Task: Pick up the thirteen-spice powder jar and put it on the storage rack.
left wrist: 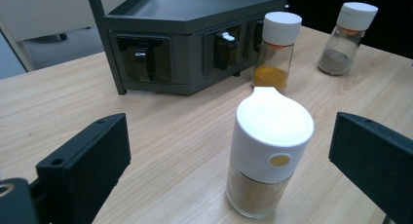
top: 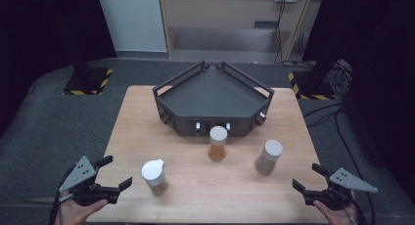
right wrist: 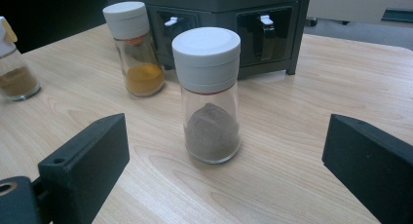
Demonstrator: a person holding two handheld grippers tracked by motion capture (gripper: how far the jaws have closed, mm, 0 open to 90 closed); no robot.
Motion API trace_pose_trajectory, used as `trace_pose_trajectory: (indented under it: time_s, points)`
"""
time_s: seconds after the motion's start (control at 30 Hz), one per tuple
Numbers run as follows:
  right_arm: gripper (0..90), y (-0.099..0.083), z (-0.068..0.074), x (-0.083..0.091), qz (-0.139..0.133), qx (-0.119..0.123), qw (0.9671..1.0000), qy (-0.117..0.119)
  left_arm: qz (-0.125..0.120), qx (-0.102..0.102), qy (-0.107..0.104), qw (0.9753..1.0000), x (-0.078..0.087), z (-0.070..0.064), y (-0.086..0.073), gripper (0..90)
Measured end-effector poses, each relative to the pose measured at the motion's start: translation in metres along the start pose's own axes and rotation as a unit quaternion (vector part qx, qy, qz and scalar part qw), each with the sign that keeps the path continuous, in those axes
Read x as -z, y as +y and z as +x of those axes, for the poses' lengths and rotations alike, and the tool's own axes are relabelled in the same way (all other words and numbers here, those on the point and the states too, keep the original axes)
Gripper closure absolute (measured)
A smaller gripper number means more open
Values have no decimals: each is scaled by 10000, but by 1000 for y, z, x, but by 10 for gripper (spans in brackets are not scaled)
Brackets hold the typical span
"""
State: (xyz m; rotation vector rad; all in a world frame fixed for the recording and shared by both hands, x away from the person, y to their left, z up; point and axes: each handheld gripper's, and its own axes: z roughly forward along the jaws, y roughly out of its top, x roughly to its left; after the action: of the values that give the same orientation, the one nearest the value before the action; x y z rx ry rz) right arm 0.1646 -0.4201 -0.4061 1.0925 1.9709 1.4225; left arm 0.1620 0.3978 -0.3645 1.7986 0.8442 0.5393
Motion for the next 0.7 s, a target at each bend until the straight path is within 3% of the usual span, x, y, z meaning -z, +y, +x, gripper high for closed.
trace_pose_trajectory:
  time_s: [0.7]
  points:
    - [37, 0, 0, 0, 6, -9, 10000, 9, 310, -149, -232, 9991, -9, -2, 25, 5]
